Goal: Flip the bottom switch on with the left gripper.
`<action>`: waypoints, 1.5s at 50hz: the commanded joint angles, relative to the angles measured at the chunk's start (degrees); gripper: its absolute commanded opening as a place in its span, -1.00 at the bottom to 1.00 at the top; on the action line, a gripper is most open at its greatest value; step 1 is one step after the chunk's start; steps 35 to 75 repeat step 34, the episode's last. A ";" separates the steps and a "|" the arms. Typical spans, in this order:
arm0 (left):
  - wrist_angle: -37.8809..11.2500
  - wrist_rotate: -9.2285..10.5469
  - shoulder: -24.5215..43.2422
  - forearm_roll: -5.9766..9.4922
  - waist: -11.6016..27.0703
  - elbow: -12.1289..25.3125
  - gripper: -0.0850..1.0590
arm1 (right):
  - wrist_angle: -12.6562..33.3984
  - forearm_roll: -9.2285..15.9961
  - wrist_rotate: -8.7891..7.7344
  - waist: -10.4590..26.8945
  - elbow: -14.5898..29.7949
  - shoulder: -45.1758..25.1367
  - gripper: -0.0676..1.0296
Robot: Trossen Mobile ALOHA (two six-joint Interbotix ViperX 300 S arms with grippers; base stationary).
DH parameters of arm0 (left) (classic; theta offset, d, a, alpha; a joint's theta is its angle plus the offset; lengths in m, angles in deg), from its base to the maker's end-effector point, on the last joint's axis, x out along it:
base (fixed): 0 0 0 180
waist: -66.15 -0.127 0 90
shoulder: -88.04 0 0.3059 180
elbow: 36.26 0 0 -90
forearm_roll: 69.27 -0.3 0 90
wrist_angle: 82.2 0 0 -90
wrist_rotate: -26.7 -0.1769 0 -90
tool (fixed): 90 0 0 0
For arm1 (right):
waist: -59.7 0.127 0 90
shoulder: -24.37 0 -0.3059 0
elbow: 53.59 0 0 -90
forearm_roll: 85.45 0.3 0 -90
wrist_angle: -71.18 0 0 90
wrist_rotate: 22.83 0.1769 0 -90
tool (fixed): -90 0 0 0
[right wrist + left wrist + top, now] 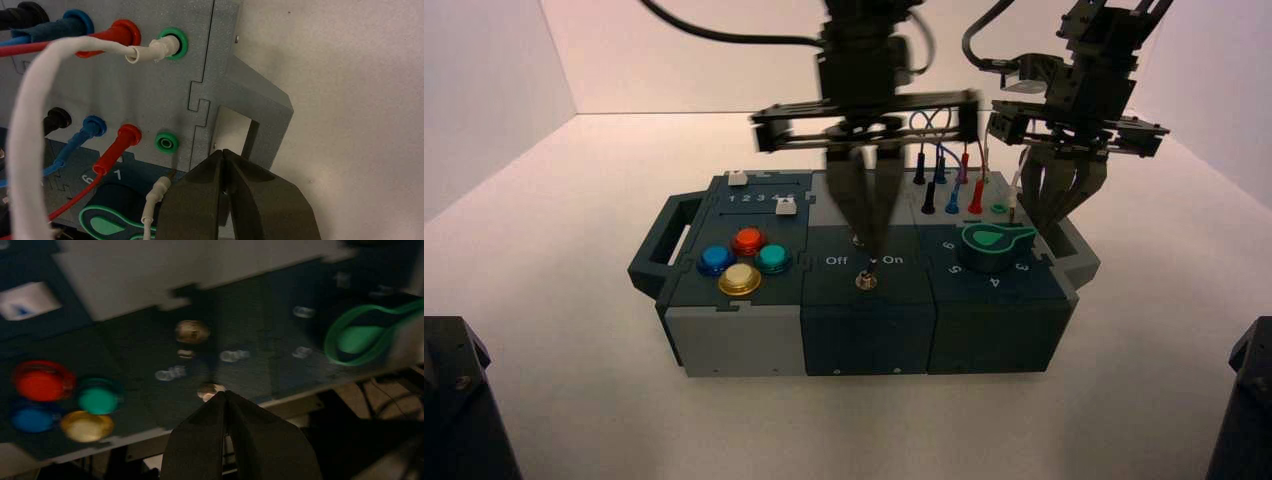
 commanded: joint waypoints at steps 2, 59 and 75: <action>-0.18 0.53 -1.41 -0.70 1.14 -0.62 -0.91 | 0.00 -0.18 -1.05 2.02 -0.79 -0.62 -0.92; 6.68 2.02 -15.03 -2.11 0.26 -16.52 -0.91 | 0.62 0.00 -1.05 2.20 0.09 -1.85 -0.92; 6.68 2.02 -15.03 -2.11 0.26 -16.52 -0.91 | 0.62 0.00 -1.05 2.20 0.09 -1.85 -0.92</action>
